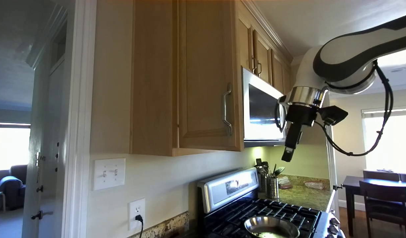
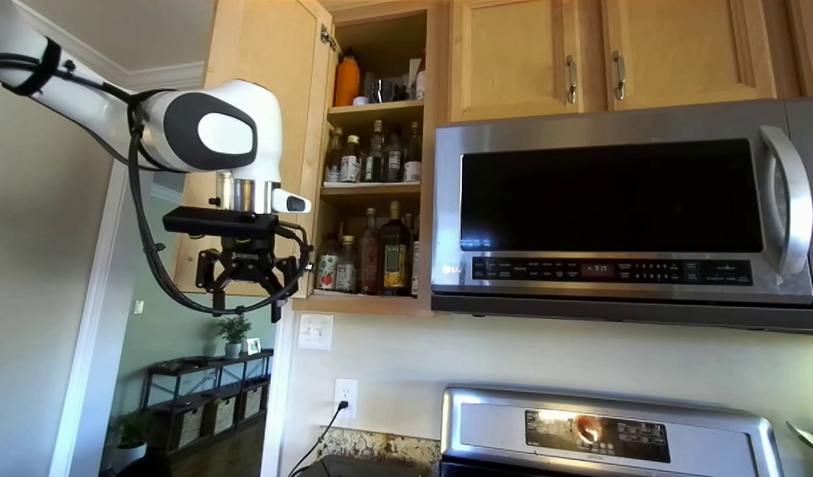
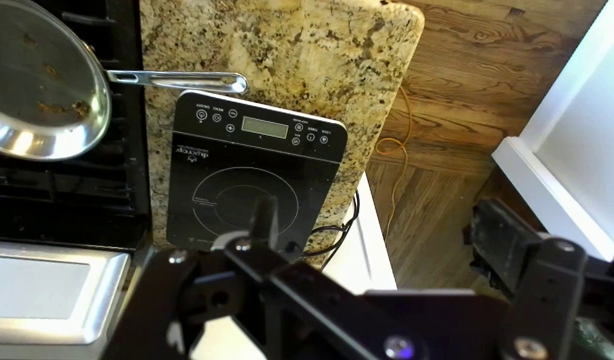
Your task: Close the cabinet door.
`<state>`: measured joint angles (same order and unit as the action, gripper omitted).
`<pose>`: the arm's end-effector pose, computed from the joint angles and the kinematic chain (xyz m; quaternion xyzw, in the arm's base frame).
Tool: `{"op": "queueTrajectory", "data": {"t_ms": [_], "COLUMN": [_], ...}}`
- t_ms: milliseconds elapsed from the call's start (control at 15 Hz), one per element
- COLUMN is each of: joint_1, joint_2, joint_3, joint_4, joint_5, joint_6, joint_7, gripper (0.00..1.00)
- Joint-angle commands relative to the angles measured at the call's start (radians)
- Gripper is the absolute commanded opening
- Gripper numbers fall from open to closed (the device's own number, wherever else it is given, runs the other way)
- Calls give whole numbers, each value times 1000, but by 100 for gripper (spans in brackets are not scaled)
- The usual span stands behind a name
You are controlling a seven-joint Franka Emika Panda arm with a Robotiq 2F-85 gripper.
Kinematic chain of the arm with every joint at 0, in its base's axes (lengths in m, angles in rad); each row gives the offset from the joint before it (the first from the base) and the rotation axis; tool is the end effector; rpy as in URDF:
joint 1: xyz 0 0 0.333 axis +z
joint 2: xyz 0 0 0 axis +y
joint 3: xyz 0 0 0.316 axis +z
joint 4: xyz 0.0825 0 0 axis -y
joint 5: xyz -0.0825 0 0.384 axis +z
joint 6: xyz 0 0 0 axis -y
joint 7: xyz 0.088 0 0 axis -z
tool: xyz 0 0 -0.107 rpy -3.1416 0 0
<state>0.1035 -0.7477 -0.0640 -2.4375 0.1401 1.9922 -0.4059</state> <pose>0.3525 0.0177 0.5816 -0.9634 -0.2042 -0.1625 0.0616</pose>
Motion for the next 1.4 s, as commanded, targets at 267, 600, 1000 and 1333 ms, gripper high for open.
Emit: {"op": "queueTrajectory", "data": {"t_ms": [267,600,1000,1333], "joint_1": [17,39,108,142], "joint_2": [0,-25,-80,-147], "joint_3": [-6,11,63,93], "joint_4": [1,-7,5,10], "joint_5": [-10,-1,-3,-4], "joint_6": [1,2,1,2], "joint_7": [9,6,0,11], "gripper": [100,100,100,100]}}
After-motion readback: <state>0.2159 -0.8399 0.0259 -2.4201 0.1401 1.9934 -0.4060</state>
